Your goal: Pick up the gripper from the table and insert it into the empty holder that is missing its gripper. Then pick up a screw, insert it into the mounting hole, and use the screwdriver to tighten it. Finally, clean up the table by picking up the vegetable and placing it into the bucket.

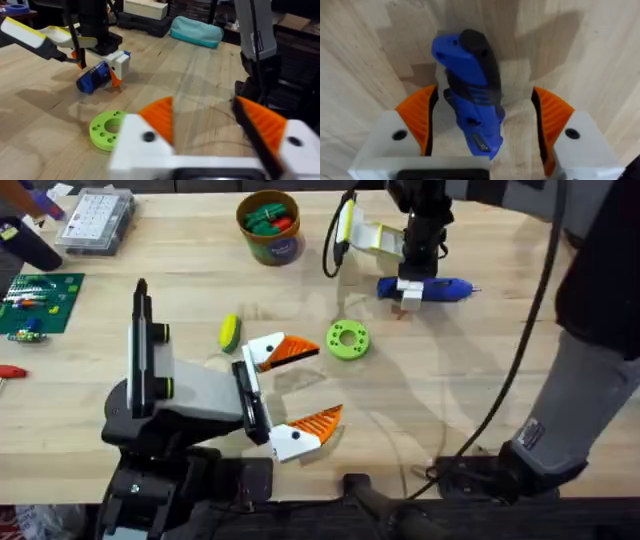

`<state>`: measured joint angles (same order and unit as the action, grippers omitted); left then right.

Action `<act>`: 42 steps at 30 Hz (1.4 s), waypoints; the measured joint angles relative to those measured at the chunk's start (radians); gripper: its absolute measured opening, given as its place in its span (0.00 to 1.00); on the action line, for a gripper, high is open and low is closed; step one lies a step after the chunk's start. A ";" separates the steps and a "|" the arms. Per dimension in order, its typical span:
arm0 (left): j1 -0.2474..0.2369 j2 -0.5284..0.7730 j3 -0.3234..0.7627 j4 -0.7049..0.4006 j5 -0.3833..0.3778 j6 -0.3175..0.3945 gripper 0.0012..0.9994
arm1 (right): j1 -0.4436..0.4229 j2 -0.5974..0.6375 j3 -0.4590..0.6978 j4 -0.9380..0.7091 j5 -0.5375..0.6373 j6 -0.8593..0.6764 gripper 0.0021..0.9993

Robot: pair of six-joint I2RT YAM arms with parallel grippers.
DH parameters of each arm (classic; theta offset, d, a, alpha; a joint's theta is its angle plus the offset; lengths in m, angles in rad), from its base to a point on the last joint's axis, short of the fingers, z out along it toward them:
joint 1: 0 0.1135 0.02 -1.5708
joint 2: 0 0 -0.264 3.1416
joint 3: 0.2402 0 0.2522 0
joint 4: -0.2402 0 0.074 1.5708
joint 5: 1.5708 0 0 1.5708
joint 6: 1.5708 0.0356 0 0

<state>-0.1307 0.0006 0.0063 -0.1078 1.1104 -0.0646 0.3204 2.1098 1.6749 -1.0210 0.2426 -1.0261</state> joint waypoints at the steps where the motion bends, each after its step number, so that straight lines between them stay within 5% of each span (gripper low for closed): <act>1: 0.000 0.000 0.000 0.000 0.000 0.000 0.98 | 0.004 -0.011 0.000 -0.001 0.001 0.015 1.00; 16: 0.000 0.000 0.000 0.000 0.000 0.000 0.99 | 0.080 -0.219 0.005 -0.030 0.002 0.189 1.00; 42: 0.000 0.000 0.000 0.000 0.000 0.000 0.99 | 0.080 -0.221 0.005 -0.031 0.002 0.192 1.00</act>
<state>-0.1307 0.0006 0.0063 -0.1078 1.1107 -0.0643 0.4007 1.8889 1.6798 -1.0515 0.2447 -0.8341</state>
